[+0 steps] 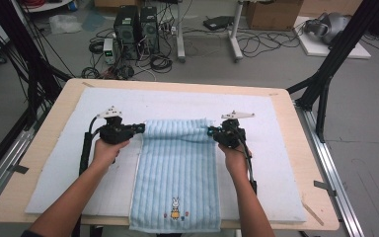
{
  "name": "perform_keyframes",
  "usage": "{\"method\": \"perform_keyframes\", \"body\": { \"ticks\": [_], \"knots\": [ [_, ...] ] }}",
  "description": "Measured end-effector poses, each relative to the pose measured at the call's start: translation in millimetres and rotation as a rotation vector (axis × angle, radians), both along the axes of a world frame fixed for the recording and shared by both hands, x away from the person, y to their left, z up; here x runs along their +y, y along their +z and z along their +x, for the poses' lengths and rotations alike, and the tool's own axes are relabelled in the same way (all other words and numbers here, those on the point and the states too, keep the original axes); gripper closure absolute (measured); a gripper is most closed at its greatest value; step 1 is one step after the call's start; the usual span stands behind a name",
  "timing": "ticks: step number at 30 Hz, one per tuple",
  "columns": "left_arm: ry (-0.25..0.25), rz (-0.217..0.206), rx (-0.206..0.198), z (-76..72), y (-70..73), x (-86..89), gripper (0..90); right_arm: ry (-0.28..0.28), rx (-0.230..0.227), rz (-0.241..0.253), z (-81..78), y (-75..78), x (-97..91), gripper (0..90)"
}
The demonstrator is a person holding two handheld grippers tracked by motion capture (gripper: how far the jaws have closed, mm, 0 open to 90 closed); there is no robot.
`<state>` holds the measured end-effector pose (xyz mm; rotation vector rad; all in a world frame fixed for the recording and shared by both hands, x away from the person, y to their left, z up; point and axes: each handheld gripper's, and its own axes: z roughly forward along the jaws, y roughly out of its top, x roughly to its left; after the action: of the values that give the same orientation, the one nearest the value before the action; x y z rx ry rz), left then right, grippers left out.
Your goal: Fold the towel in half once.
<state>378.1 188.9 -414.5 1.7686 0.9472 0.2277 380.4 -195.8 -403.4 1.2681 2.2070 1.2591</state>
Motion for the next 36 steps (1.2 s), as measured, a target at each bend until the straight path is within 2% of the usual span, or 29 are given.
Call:
{"method": "perform_keyframes", "body": {
  "ticks": [2,6,9,17,19,21,22,24,27,29,32,34,36],
  "knots": [
    [-0.007,-0.019,0.0,-10.6,-3.7,1.8,87.4,0.027,-0.001,-0.009,-9.6,1.5,1.9,84.0],
    [-0.023,-0.026,0.01,-28.2,-11.9,6.0,87.4,0.055,-0.011,-0.035,-29.5,2.1,8.0,84.0],
    [-0.027,-0.024,0.009,-36.8,-15.9,8.2,87.4,0.065,-0.033,-0.097,-42.7,-1.9,10.8,84.1],
    [-0.063,0.01,0.025,-47.1,-24.4,7.7,86.9,0.056,0.004,-0.082,-61.1,-22.1,5.4,83.7],
    [-0.054,0.017,0.024,-46.7,-26.1,7.1,81.8,0.048,0.01,-0.084,-61.6,-27.5,3.8,80.4],
    [-0.016,0.006,0.015,-43.9,-25.8,7.2,66.0,0.031,0.018,-0.077,-60.9,-29.1,1.7,67.7],
    [-0.001,0.002,0.013,-42.7,-25.5,7.6,57.4,0.019,0.004,-0.075,-60.1,-27.8,-0.5,60.7],
    [0.039,0.0,0.008,-38.2,-24.5,9.0,46.4,-0.012,-0.02,-0.064,-60.5,-24.0,-3.7,51.2],
    [0.074,0.0,-0.011,-27.6,-22.6,11.5,41.8,-0.05,-0.044,-0.064,-57.3,-17.1,-9.4,45.0],
    [0.076,0.014,0.009,-17.5,-20.9,11.4,39.2,-0.073,-0.048,-0.058,-51.2,-13.3,-13.3,44.0],
    [0.08,0.036,0.011,-2.8,-19.2,10.1,39.3,-0.096,-0.036,-0.048,-38.6,-8.8,-16.0,43.6],
    [0.086,0.052,0.014,6.9,-18.8,8.8,39.4,-0.104,-0.035,-0.089,-29.1,-7.8,-13.6,44.1],
    [0.087,0.062,0.042,16.1,-20.0,5.9,39.8,-0.101,-0.005,-0.116,-17.8,-10.0,-10.1,45.0]
  ]
}}
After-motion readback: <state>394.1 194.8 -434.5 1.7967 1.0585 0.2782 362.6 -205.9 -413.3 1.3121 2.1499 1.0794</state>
